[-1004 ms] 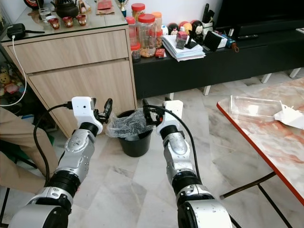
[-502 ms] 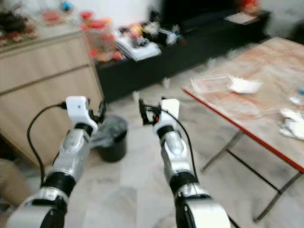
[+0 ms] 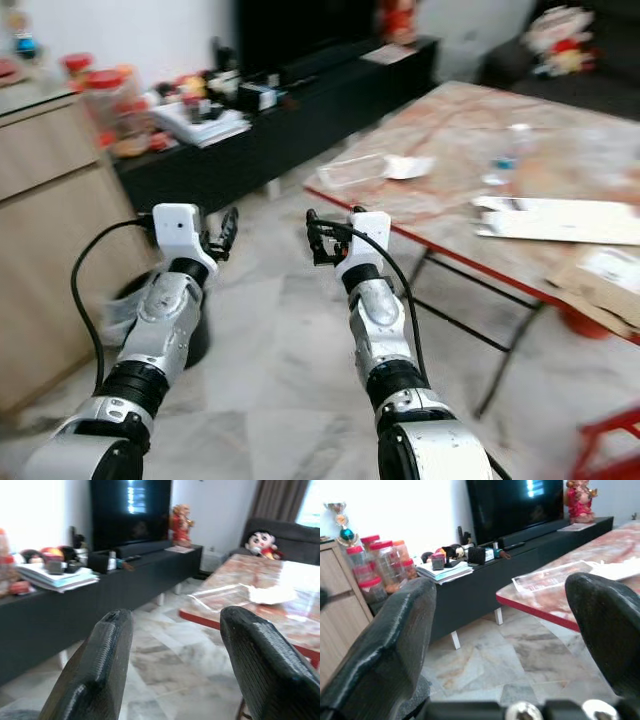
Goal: Picking trash to rubbish bin
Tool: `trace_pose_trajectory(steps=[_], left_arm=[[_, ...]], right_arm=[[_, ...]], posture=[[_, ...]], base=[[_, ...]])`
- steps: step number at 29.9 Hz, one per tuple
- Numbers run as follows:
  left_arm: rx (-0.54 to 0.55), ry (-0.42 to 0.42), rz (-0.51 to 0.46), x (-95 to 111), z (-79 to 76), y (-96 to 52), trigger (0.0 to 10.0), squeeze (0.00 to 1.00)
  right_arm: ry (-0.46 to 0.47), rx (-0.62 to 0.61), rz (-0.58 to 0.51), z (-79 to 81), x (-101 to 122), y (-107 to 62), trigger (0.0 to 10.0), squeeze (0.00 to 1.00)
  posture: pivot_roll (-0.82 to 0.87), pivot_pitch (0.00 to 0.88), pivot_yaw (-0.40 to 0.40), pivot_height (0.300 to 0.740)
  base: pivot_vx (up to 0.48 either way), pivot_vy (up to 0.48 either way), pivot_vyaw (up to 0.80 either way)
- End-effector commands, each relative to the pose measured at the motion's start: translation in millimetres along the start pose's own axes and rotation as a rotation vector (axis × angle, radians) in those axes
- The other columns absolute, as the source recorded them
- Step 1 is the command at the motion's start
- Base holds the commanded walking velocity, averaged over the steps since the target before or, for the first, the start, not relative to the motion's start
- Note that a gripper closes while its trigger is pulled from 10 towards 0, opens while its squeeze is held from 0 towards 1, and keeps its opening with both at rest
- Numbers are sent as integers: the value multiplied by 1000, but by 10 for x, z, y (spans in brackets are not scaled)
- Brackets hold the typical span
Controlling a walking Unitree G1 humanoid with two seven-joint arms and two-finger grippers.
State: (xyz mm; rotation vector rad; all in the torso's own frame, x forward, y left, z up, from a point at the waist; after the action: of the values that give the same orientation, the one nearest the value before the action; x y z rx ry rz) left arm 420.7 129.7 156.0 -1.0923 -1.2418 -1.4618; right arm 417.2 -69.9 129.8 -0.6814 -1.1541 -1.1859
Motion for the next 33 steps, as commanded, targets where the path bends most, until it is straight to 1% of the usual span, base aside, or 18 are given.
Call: trace_pose_trajectory(steps=[1,19,23,24,28,33], left_arm=[[-5,-2,-5,27,-29,9,10000,0],[-17,10,5,17,-58,-1,10000,0],[-13,15,5,29,-35,7,10000,0],[1,27,2,37,-13,7,10000,0],[5,25,6,32,-7,5,10000,0],[6,20,6,37,-22,-1,10000,0]], right_arm=[[-5,-1,-7,-6,36,13,10000,0],[-4,-5,-6,-9,28,7,10000,0],[-1,-3,-2,13,5,2,10000,0],[0,-2,-2,19,3,3,10000,0],[6,4,-4,33,6,5,10000,0],[-4,20,-10,63,19,9,10000,0]], posture=[[44,0,21,740],[40,0,27,740],[48,0,29,740],[48,0,29,740],[48,0,29,740],[48,0,30,740]], base=[[0,0,-800],[0,0,-800],[0,0,-800],[0,0,-800],[0,0,-797],[0,0,0]])
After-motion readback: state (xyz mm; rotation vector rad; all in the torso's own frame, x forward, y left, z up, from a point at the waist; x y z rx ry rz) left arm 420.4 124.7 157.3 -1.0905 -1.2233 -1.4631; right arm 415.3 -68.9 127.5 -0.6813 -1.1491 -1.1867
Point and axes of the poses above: a point about 5 cm out from each wrist's last joint towards the gripper, its own y axis pointing out of the wrist towards the gripper, its own x axis along the axis of the wrist's last joint, z = x × y, the point moved 6 cm from there along y, pointing out of the wrist towards the gripper, and after that the axes turned 11 degrees about y, right-handed, at the moved point
